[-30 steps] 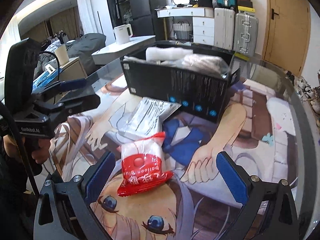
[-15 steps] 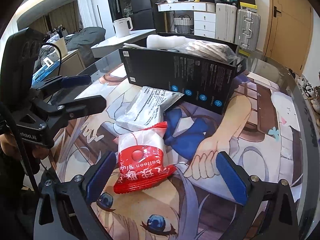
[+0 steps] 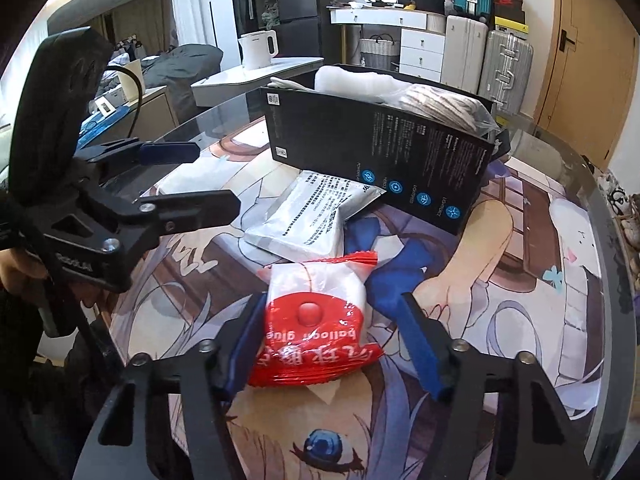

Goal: Organize soft objects
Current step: 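Move the right tool to the red-and-white balloon bag and grasp it, then grasp the white printed packet with the left tool while the right tool holds the balloon bag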

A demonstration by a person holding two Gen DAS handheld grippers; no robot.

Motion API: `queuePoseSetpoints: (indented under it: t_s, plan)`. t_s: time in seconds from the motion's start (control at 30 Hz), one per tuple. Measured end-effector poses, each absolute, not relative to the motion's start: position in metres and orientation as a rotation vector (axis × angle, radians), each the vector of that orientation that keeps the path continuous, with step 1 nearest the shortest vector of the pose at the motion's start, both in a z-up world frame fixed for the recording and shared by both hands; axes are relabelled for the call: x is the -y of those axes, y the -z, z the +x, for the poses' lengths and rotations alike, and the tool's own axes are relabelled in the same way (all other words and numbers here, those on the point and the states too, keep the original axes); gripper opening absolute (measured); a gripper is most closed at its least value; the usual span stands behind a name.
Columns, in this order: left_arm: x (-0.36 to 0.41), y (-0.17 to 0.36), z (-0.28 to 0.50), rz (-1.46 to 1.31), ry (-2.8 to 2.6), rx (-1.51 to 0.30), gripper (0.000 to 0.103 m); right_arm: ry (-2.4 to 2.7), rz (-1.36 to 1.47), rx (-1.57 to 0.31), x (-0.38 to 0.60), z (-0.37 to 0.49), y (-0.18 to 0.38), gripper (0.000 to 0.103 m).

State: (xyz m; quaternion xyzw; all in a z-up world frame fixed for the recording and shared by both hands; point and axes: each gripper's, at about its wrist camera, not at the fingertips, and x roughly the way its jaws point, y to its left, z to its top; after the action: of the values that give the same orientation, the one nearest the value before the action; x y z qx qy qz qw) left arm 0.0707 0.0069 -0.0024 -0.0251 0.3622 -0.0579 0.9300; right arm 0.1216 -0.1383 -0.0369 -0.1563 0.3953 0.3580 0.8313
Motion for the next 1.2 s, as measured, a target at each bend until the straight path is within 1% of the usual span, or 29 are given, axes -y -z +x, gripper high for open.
queuePoseSetpoints:
  t_s: [0.07, 0.23, 0.6, 1.0, 1.2]
  plan:
    - [-0.006, 0.003, 0.07, -0.043, 0.115, -0.74, 0.103, -0.761, -0.324, -0.839, 0.142, 0.123, 0.036, 0.053]
    - [-0.005, 0.003, 0.07, -0.044, 0.114, -0.747, 0.103, -0.781, -0.297, -0.839, 0.151, 0.122, 0.032, 0.047]
    - [0.011, 0.002, 0.078, -0.052, 0.132, -0.788, 0.103, -0.762, -0.213, -0.788, 0.171, 0.126, 0.017, 0.047]
    - [0.036, 0.013, 0.115, -0.11, 0.124, -0.892, 0.103, -0.642, -0.156, -0.775, 0.198, 0.139, 0.013, 0.047]
    - [0.045, 0.017, 0.13, -0.088, 0.096, -0.922, 0.103, -0.633, -0.148, -0.775, 0.2, 0.141, 0.014, 0.047]
